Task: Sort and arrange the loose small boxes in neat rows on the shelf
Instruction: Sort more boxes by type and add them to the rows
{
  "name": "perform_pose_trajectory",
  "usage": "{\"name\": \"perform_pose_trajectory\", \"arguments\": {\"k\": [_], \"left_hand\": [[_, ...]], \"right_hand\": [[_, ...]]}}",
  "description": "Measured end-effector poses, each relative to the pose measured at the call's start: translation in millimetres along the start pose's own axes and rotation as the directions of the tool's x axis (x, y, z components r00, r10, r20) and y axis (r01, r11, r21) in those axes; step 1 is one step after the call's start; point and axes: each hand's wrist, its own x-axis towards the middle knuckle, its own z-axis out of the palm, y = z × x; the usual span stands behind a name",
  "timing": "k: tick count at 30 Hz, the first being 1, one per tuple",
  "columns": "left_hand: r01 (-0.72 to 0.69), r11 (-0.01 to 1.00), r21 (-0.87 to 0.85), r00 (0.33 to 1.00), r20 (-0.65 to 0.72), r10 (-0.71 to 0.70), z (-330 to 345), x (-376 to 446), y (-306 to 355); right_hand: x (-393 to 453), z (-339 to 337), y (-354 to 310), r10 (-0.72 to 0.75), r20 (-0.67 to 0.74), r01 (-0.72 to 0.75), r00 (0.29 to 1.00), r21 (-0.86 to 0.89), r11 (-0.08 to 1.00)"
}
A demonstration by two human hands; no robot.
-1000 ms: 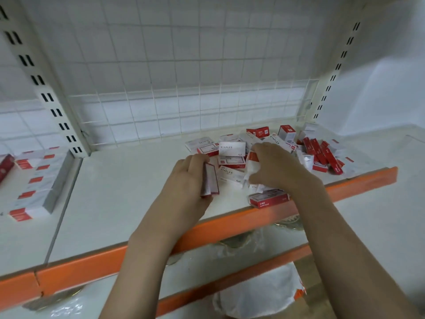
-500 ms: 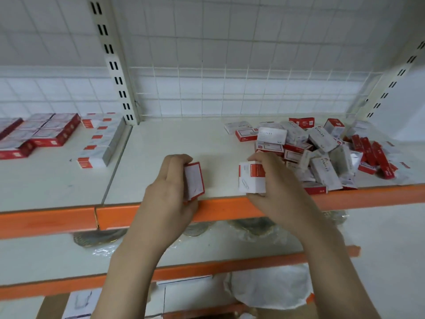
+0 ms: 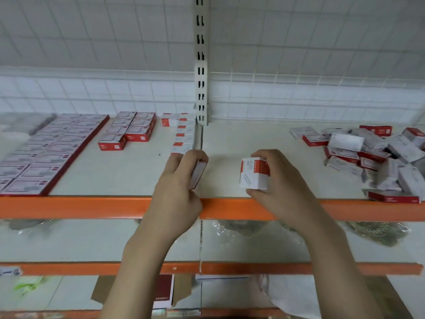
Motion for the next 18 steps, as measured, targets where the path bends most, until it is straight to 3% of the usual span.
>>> {"name": "perform_pose_trajectory", "arguments": {"k": [4,8,14,18], "left_hand": [[0.022,0.999,0.023,0.999,0.045,-0.023,-37.9,-4.4,-33.4],[-0.074,0.997,-0.004,0.992,0.099,0.074,-65.6,-6.2,-67.3],[-0.175,0.983,0.062,0.983,0.069,0.171,-87.7,-0.3,-102.3],[-0.111,0.993,-0.028,0.993,0.032,0.112,-98.5,3.4,-107.5]], "right_hand": [[10.5,35.1,-37.6,-0.015,0.024,0.014,1.000,0.017,1.000],[19.4,63.9,-67.6,-0.006,0.042,0.005,0.999,0.011,1.000],[28.4,90.7,-92.1,0.045,0.150,-0.052,0.988,0.039,0.998],[30.2,93.0,-101.0,0.074,0.174,-0.089,0.982,0.079,0.993]]}}
